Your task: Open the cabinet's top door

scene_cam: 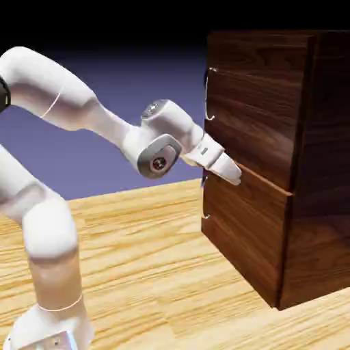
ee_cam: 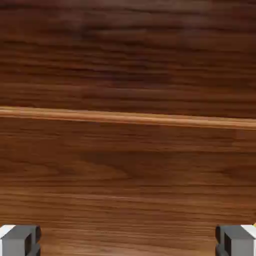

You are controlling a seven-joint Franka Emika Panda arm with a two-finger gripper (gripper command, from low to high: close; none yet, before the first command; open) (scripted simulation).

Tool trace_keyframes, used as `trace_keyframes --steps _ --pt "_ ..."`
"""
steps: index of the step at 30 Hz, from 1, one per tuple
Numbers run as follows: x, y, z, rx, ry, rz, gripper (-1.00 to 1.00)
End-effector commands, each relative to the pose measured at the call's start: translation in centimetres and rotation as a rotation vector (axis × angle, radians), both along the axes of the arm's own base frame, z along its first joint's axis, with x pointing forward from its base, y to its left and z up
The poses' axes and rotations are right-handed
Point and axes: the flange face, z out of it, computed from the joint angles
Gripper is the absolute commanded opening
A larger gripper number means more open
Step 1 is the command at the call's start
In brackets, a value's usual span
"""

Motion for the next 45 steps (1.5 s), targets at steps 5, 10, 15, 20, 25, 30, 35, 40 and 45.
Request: trace_keyframes --steps 5,10,15,20,25,30,35,40,45 --pt "-0.3 0.7 5.2 0.275 -0.138 -0.22 0.0" --pt "-1.1 2.1 9.8 0.569 -0.265 -0.397 0.0" --pt "-2.1 4.2 13.5 0.878 -0.372 -0.533 0.0" --pt "-3.2 7.0 16.1 1.197 -0.447 -0.633 0.0" --pt "-4.1 10.4 17.4 1.52 -0.482 -0.706 0.0" --pt "-4.4 14.2 17.4 1.841 -0.471 -0.764 0.0" --pt "-4.2 18.1 16.0 2.154 -0.413 -0.822 0.0" --pt "-3.4 21.9 13.1 2.455 -0.314 -0.894 0.0" --pt "-1.9 25.2 8.8 2.741 -0.183 -0.995 0.0"
